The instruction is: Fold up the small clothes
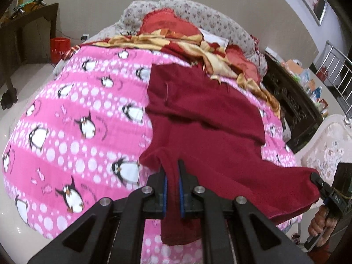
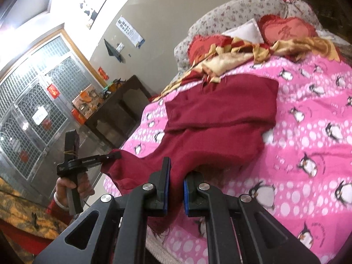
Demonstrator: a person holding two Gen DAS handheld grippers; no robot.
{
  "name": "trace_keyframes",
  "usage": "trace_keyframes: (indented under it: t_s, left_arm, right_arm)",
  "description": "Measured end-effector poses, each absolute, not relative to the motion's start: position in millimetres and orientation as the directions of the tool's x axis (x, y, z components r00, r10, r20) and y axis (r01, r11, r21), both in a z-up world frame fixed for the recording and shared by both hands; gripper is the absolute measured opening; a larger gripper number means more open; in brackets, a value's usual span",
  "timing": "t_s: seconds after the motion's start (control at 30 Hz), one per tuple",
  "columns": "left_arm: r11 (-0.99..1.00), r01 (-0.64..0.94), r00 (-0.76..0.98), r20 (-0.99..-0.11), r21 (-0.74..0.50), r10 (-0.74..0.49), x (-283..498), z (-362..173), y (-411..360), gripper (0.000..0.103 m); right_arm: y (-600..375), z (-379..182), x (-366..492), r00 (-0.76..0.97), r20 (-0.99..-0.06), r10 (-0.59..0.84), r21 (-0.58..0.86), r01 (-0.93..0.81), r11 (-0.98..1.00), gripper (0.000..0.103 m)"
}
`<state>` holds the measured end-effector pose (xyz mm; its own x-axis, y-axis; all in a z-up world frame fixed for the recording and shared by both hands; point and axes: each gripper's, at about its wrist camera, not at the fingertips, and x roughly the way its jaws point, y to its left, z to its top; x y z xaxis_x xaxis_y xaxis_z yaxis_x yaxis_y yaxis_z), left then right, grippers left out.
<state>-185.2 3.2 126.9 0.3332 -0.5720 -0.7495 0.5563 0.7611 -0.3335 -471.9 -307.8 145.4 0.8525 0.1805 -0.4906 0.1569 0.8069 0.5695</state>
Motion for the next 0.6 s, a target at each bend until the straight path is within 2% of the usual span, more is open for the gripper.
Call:
trace_keyframes:
  t_s: [0.37,0.6]
  left_arm:
    - [0.770,0.555,0.387,-0.723,-0.314,-0.573,-169,139,-9,0.008]
    - [0.777,0.553,0.417,-0.707,-0.300,-0.570,-160,145,-18,0.008]
  right_arm:
    - [-324,153,-467,0.894,-0.434,0.110,0.584,0.186,0.790,0.021]
    - [-337,154,-452,0.892,-0.448,0.056,0.559,0.230,0.797,0.021]
